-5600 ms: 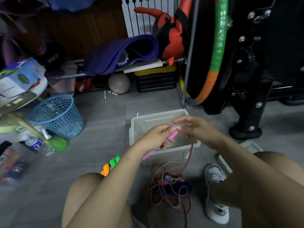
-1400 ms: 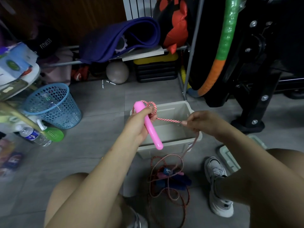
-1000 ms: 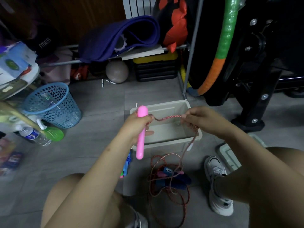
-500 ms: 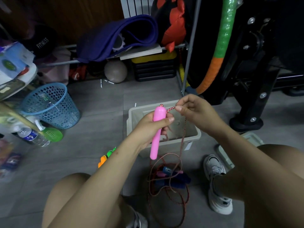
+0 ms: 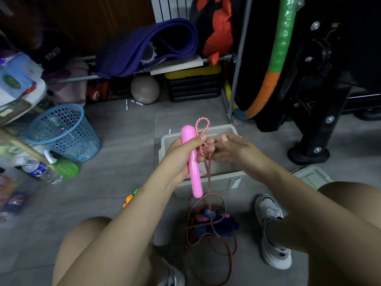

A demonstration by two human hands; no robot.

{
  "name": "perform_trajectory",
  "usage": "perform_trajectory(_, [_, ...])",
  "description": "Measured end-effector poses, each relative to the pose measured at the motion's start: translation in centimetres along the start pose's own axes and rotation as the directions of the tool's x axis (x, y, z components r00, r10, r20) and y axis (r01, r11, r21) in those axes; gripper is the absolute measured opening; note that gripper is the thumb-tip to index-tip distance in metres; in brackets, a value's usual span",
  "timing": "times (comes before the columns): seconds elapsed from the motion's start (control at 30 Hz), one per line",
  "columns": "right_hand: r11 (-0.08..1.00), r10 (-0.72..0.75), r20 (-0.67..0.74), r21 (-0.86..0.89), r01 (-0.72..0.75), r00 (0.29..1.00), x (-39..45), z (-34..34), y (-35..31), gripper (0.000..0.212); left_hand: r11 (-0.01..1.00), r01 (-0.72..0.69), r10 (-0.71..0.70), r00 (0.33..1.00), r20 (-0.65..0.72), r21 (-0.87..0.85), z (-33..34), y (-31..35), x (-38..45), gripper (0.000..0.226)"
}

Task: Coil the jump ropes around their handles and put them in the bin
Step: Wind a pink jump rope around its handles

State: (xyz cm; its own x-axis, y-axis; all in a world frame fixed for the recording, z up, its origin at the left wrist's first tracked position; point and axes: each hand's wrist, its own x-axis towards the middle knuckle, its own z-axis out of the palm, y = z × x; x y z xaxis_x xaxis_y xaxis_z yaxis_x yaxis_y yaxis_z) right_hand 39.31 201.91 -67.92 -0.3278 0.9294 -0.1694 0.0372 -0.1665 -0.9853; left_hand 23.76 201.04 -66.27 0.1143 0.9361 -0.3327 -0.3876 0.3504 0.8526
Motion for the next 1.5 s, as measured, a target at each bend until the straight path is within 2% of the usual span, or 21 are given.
perform_trajectory(0.13, [0.984,-0.036,0.105,-0.169,0.053,0.994,-0.3,0.0,0.5,0.019,0.995,-0.075,0.067,0.990,-0.126,-0.065,-0.7,0.4,0.5,0.006])
perform_trajectory(0.2, [0.932,0.013,0.143,-0.360,0.040,0.990,-0.5,-0.8,0.3,0.025,0.973,-0.166,0.126,0.965,-0.230,-0.161,-1.8,1.2,1.2,0.008])
perform_trajectory(0.23, [0.861,0.081,0.208,-0.507,0.036,0.975,-0.5,-1.5,0.1,0.028,0.958,-0.214,0.157,0.949,-0.275,-0.193,-2.5,1.6,1.5,0.008])
perform_trajectory(0.3, [0.574,0.297,0.308,-0.814,0.089,0.904,-0.4,-3.0,-0.3,0.029,0.949,-0.273,0.214,0.926,-0.312,-0.158,-3.7,2.3,1.8,0.004])
perform_trajectory(0.33, [0.454,0.367,0.307,-0.883,0.120,0.878,-0.4,-3.5,-0.3,0.028,0.956,-0.272,0.230,0.926,-0.298,-0.110,-4.1,2.5,1.9,0.002])
perform_trajectory(0.37, [0.425,0.386,0.288,-0.899,0.108,0.876,-0.4,-3.9,-0.5,0.026,0.967,-0.250,0.227,0.934,-0.276,-0.049,-4.2,2.3,1.9,0.006])
perform_trajectory(0.4, [0.477,0.352,0.264,-0.876,0.070,0.898,-0.5,-4.1,-0.6,0.024,0.977,-0.211,0.210,0.947,-0.241,0.022,-4.2,2.0,1.8,0.014])
perform_trajectory(0.43, [0.587,0.272,0.237,-0.809,0.034,0.933,-0.5,-4.1,-0.8,0.023,0.980,-0.168,0.186,0.962,-0.199,0.105,-4.1,1.6,1.8,0.021])
perform_trajectory(0.5, [0.831,0.065,0.187,-0.554,0.051,0.980,-0.6,-3.4,-1.1,0.021,0.958,-0.098,0.125,0.989,-0.085,0.271,-3.4,0.6,1.4,0.025])
perform_trajectory(0.53, [0.901,-0.021,0.169,-0.424,0.092,0.985,-0.5,-3.0,-1.3,0.020,0.945,-0.075,0.088,0.996,-0.024,0.317,-2.9,0.1,1.1,0.023])
perform_trajectory(0.63, [0.958,-0.191,0.105,-0.196,0.209,0.976,0.0,-1.8,-1.7,0.021,0.922,0.003,-0.038,0.996,0.083,0.388,-1.2,-1.1,0.2,0.023])
perform_trajectory(0.73, [0.954,-0.278,-0.023,-0.121,0.274,0.960,0.2,-1.6,-2.1,0.021,0.875,-0.013,-0.050,0.992,0.117,0.484,-0.7,-1.8,0.2,0.023])
perform_trajectory(0.83, [0.954,-0.297,-0.088,-0.060,0.292,0.951,0.3,-1.7,-2.2,0.015,0.943,-0.015,-0.025,0.993,0.116,0.331,-0.5,-1.4,0.3,0.021])
perform_trajectory(0.9, [0.980,-0.187,-0.097,-0.085,0.179,0.978,0.3,-1.5,-1.5,0.011,0.996,-0.001,-0.007,0.997,0.078,0.092,-0.4,-1.0,0.5,0.018])
perform_trajectory(0.97, [0.990,-0.010,-0.052,-0.139,0.003,0.999,0.2,-1.1,-0.4,0.021,0.996,0.000,0.004,0.999,0.045,-0.089,-0.6,-0.6,0.7,0.012])
perform_trajectory(1.07, [0.964,0.151,0.058,-0.229,-0.134,0.987,-0.6,0.1,0.6,0.032,0.977,-0.018,0.026,0.999,0.033,-0.213,-0.7,0.2,0.9,0.005])
perform_trajectory(1.2, [0.926,0.211,0.165,-0.348,-0.143,0.964,-1.0,0.8,1.0,0.054,0.953,-0.109,0.104,0.994,-0.032,-0.284,-0.6,1.0,1.1,0.005])
perform_trajectory(1.3, [0.831,0.295,0.247,-0.543,-0.120,0.923,-1.1,-0.7,0.4,0.052,0.936,-0.253,0.213,0.961,-0.178,-0.245,-1.6,1.7,1.5,0.008])
perform_trajectory(1.4, [0.578,0.404,0.267,-0.816,-0.018,0.875,-0.9,-3.0,-0.7,0.026,0.937,-0.350,0.336,0.899,-0.281,0.002,-3.1,2.1,1.9,0.014])
perform_trajectory(1.43, [0.561,0.395,0.258,-0.828,-0.009,0.882,-0.9,-3.4,-1.0,0.020,0.936,-0.343,0.350,0.894,-0.279,0.075,-3.3,2.0,1.9,0.015])
perform_trajectory(1.5, [0.722,0.227,0.234,-0.692,-0.002,0.945,-0.9,-3.6,-1.3,0.016,0.946,-0.284,0.313,0.926,-0.209,0.158,-3.3,1.5,1.7,0.016])
